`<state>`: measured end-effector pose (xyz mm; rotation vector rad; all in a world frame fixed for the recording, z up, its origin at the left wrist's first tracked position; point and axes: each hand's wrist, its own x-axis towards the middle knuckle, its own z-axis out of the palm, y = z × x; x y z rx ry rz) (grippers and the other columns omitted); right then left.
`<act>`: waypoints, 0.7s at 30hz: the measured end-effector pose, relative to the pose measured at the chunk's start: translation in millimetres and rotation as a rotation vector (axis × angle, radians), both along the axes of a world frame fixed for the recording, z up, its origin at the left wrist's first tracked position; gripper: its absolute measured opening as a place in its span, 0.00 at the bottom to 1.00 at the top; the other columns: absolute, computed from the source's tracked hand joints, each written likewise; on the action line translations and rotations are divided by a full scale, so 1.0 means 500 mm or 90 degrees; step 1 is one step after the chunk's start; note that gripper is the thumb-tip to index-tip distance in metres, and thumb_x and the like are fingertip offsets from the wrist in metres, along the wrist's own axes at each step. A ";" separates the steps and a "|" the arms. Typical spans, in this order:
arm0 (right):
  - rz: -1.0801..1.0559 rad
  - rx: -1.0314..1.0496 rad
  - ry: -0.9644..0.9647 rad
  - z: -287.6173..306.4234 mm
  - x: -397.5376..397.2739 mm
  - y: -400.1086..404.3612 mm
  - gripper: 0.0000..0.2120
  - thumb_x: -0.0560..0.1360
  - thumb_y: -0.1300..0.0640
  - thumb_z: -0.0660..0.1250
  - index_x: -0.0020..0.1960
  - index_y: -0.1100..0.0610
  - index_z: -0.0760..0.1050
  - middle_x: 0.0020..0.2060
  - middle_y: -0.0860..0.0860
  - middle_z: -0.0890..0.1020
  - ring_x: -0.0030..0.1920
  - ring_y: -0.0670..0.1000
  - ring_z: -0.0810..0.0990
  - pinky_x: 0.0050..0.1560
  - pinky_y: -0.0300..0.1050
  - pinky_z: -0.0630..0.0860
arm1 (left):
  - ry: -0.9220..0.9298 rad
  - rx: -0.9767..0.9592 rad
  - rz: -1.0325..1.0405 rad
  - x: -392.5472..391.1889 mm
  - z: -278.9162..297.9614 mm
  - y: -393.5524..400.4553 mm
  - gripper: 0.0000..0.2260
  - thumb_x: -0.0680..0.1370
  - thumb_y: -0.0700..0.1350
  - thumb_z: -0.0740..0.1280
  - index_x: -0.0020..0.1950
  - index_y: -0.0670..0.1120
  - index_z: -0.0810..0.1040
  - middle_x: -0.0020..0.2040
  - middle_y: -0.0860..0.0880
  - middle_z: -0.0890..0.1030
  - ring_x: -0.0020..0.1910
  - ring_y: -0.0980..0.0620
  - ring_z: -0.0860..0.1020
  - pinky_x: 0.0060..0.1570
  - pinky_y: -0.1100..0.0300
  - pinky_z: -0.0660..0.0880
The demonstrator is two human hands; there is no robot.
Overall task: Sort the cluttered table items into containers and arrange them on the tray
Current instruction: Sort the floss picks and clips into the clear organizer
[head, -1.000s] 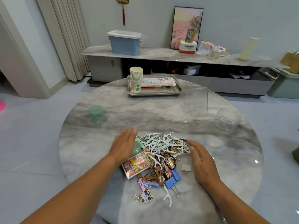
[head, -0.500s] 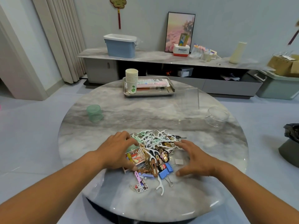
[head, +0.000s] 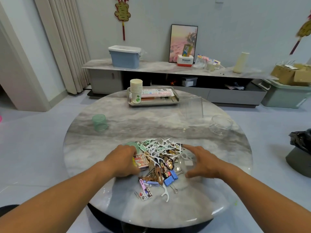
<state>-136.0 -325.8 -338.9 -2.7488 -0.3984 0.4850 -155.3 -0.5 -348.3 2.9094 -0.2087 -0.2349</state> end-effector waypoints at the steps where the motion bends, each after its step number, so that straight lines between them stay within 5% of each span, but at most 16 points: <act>1: -0.018 0.021 0.010 0.009 0.008 -0.010 0.55 0.62 0.38 0.80 0.80 0.36 0.51 0.77 0.52 0.63 0.73 0.56 0.68 0.73 0.56 0.67 | -0.012 -0.020 0.009 0.005 0.011 0.009 0.24 0.65 0.61 0.74 0.58 0.53 0.77 0.55 0.50 0.80 0.49 0.51 0.75 0.41 0.58 0.71; 6: -0.156 -0.064 0.006 0.029 0.054 -0.077 0.53 0.64 0.32 0.77 0.81 0.43 0.54 0.78 0.56 0.63 0.75 0.61 0.66 0.73 0.59 0.66 | -0.083 -0.043 0.103 0.037 0.055 0.074 0.32 0.65 0.64 0.72 0.67 0.55 0.74 0.59 0.51 0.76 0.58 0.48 0.74 0.49 0.54 0.73; 11: -0.265 -0.116 -0.015 -0.008 0.068 -0.111 0.51 0.67 0.29 0.73 0.81 0.43 0.53 0.77 0.56 0.65 0.75 0.60 0.66 0.71 0.58 0.69 | -0.012 -0.094 0.254 0.057 0.022 0.130 0.33 0.63 0.64 0.68 0.65 0.54 0.75 0.61 0.45 0.77 0.60 0.42 0.75 0.54 0.52 0.74; 17: -0.303 -0.088 0.008 -0.036 0.100 -0.100 0.46 0.71 0.33 0.71 0.82 0.45 0.54 0.78 0.58 0.62 0.75 0.62 0.64 0.73 0.58 0.66 | -0.005 -0.050 0.346 0.067 -0.044 0.157 0.32 0.74 0.63 0.68 0.75 0.54 0.64 0.66 0.40 0.70 0.65 0.38 0.71 0.61 0.49 0.71; 21: -0.312 -0.098 -0.001 -0.039 0.109 -0.088 0.46 0.71 0.32 0.71 0.82 0.46 0.55 0.79 0.58 0.60 0.77 0.61 0.61 0.75 0.57 0.64 | -0.033 -0.014 0.369 0.067 -0.054 0.170 0.31 0.75 0.66 0.67 0.74 0.53 0.66 0.65 0.41 0.72 0.64 0.39 0.72 0.59 0.48 0.70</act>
